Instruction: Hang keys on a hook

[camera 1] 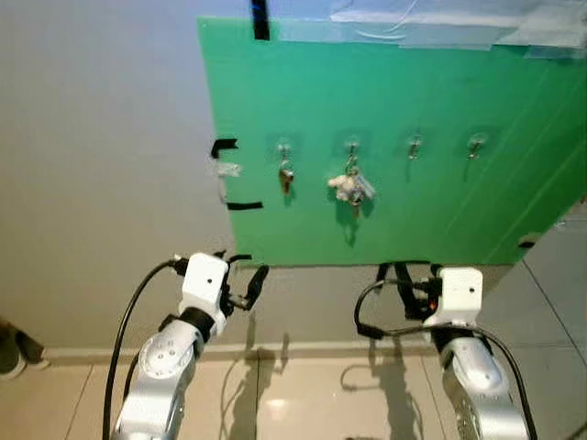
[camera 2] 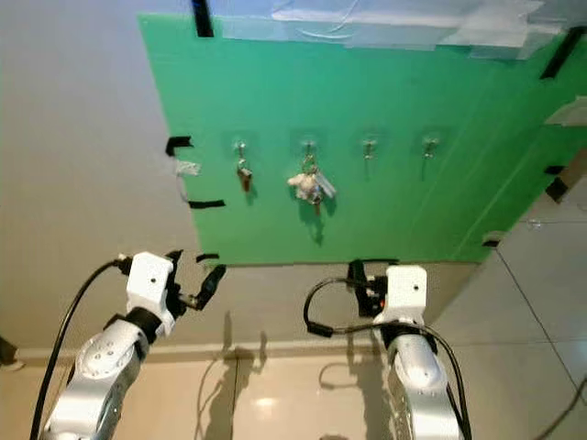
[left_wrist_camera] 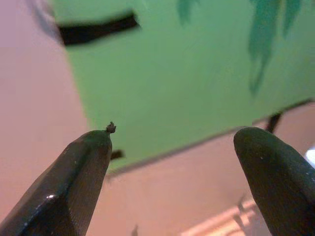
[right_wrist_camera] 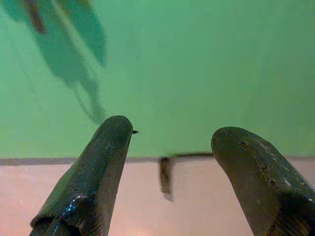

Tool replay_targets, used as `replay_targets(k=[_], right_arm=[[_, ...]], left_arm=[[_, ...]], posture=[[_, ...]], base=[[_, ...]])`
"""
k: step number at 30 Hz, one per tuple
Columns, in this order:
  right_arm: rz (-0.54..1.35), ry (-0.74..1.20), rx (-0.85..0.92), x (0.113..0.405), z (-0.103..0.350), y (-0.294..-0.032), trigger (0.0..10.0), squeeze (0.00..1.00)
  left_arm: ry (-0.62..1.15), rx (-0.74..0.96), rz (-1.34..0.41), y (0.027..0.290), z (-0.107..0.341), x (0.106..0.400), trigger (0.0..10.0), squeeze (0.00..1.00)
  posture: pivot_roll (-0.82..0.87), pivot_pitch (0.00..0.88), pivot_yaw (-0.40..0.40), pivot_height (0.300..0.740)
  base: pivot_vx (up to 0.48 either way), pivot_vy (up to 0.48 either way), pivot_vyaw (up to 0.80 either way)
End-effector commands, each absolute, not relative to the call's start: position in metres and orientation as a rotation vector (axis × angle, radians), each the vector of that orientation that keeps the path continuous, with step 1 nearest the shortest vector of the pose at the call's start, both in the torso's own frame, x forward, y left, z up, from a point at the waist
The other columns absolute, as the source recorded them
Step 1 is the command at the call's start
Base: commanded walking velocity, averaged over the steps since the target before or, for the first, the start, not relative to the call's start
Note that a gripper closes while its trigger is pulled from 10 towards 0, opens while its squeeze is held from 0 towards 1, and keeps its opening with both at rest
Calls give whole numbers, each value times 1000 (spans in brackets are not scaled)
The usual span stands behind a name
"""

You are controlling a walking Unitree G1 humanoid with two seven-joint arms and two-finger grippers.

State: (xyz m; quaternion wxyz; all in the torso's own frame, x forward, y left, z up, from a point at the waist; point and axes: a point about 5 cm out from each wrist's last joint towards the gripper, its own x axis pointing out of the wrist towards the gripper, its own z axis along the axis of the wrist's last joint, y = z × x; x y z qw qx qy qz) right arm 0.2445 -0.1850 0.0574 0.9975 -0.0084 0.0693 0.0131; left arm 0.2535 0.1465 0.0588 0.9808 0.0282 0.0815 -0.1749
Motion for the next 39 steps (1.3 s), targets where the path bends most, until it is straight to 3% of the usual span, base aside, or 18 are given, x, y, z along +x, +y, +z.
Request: replay_targets(k=[1,21,29,39], right_arm=[[18,140,-13,244,55,-187,10000,0],[40,131,-39,252,58,-185,10000,0],[70,127,-38,253,60,-182,10000,0],[43,167,0,253,56,-181,10000,0]], left_arm=[[157,59,-331,151,59,255,10000,0],[233,58,-250,161,23,268,10000,0],[265,60,-239,166,10,270,10000,0],[359,110,-164,184,-8,267,10000,0]], posture=[[-72,0,34,740],[-65,0,26,740],[-66,0,28,740],[-70,0,30,740]], base=[[-356,326,-769],[0,0,-38],[0,0,564],[0,0,0]])
